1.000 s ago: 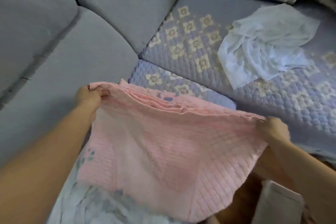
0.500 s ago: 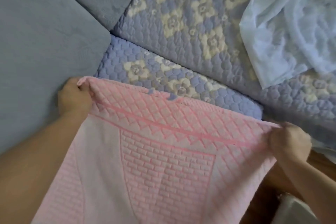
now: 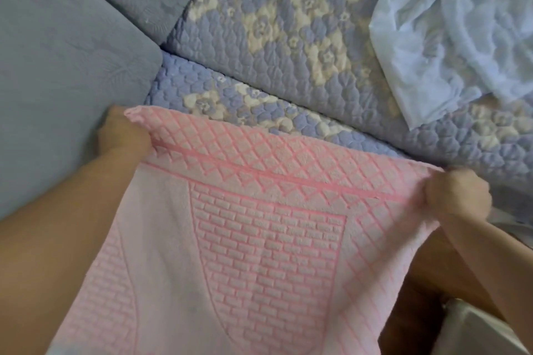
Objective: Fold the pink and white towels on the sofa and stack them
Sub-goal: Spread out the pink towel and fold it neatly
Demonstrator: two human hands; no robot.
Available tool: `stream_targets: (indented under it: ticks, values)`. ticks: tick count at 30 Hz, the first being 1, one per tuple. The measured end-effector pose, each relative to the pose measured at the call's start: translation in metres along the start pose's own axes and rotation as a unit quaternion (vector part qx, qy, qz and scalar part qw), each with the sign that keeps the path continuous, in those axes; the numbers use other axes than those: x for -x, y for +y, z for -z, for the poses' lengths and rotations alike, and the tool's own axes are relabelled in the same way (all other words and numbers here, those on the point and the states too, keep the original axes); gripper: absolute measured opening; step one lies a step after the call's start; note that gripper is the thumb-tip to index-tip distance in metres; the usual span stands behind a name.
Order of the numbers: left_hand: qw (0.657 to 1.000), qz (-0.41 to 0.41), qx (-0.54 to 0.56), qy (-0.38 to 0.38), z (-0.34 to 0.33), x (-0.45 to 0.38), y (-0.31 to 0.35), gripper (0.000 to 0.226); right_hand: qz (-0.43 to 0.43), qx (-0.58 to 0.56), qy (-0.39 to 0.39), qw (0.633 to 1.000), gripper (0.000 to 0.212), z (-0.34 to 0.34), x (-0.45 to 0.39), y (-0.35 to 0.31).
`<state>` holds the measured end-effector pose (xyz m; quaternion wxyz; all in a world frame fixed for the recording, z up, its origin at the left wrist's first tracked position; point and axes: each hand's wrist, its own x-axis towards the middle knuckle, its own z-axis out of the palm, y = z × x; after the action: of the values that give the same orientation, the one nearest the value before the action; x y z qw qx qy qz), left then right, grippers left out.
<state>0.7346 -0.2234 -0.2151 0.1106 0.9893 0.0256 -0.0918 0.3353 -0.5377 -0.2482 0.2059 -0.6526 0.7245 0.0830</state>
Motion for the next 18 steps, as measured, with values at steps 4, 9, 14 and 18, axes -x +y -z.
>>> stream_targets:
  ticks: [4,9,14,18]
  values:
    - [0.990,-0.019,0.079,-0.114,0.003,0.023,0.004,0.086,0.047,0.069,-0.027,0.996,0.036,-0.007,0.002,0.000]
    - [0.949,-0.270,-0.080,-0.141,-0.004,0.110,-0.003,0.088,0.369,-0.031,0.048,0.928,0.038,-0.003,0.058,-0.027]
    - [0.831,-0.419,-0.284,-0.228,-0.027,0.069,0.044,0.088,0.512,0.156,-0.104,0.838,0.061,-0.038,0.054,-0.053]
    - [0.783,-0.410,-0.381,-0.269,-0.034,0.021,0.063,0.095,0.496,0.142,-0.127,0.847,0.070,-0.038,0.030,-0.058]
